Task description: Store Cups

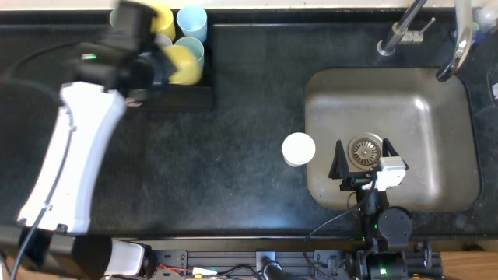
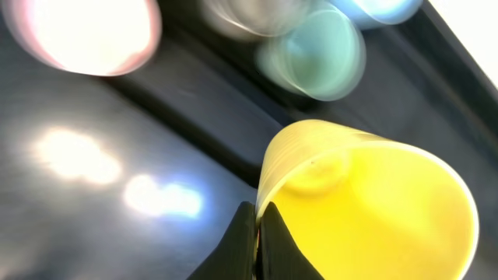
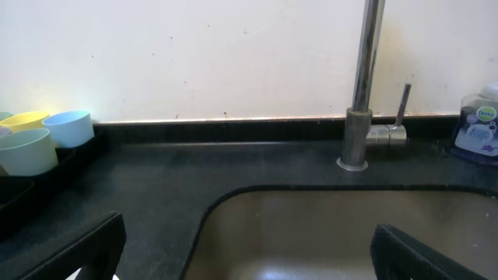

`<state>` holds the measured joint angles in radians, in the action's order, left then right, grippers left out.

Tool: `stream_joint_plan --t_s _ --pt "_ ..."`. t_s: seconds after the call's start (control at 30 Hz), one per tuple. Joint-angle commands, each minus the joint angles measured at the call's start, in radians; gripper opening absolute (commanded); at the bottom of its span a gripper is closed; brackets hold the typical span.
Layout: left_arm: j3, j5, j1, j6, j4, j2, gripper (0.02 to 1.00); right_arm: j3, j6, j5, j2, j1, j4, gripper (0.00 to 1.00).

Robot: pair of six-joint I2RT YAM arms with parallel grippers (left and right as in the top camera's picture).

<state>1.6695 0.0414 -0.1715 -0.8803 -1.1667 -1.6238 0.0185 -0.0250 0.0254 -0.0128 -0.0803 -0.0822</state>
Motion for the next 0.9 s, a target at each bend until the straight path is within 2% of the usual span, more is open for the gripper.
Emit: stream_joint_plan --t_s 0.03,0.4,0.9 --pt "-0.024 -0.002 0.083 -0.071 -0.053 -0.034 0.036 -0.014 0.006 -0.006 0.007 0.002 0.005 0.998" --pt "-0.03 0.047 0.116 -0.148 -0.058 -0.145 0.036 -0.014 0.006 -0.006 0.007 0.002 0.005 0.998" --pt "-0.03 0.111 0.12 -0.177 -0.043 -0.215 0.038 -0.014 0.006 -0.006 0.007 0.002 0.005 0.998"
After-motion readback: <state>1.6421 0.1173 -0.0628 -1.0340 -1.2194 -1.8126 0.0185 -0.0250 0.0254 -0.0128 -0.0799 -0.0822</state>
